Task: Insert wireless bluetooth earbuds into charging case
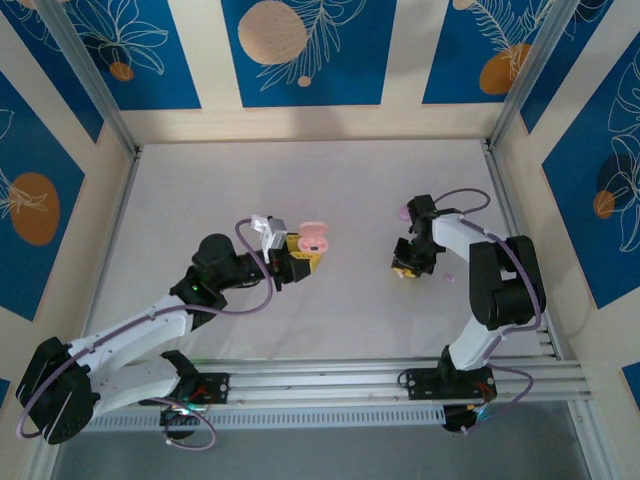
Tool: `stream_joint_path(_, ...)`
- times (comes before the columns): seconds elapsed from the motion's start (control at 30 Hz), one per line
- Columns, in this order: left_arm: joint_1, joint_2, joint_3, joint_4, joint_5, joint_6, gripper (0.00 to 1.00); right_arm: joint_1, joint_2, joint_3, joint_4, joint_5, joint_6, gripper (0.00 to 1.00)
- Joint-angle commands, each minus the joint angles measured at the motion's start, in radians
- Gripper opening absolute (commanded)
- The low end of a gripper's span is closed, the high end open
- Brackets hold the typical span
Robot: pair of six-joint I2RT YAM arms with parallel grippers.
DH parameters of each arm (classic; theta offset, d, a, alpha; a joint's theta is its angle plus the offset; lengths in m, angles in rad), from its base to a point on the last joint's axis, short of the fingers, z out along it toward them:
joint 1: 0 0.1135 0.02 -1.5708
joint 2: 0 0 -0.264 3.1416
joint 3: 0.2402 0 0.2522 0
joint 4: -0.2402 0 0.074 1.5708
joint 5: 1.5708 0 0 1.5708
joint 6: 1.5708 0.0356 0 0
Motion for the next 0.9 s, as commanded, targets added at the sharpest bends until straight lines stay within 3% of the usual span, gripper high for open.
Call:
stream_joint_path(0.0, -0.006, -0.027, -0.001, 0.007, -0.010, 0.009, 0.29, 0.019, 0.018, 0.029, -0.021, -0.013, -0.024, 0.24)
stream_joint_path(0.5, -0.007, -0.037, -0.004, -0.002, -0.023, 0.005, 0.29, 0.151, 0.087, 0.111, -0.099, -0.073, -0.085, 0.24)
stream_joint_path(0.87, -0.006, -0.048, -0.007, -0.013, -0.026, 0.012, 0.29, 0.200, 0.141, 0.188, -0.174, 0.007, -0.095, 0.33)
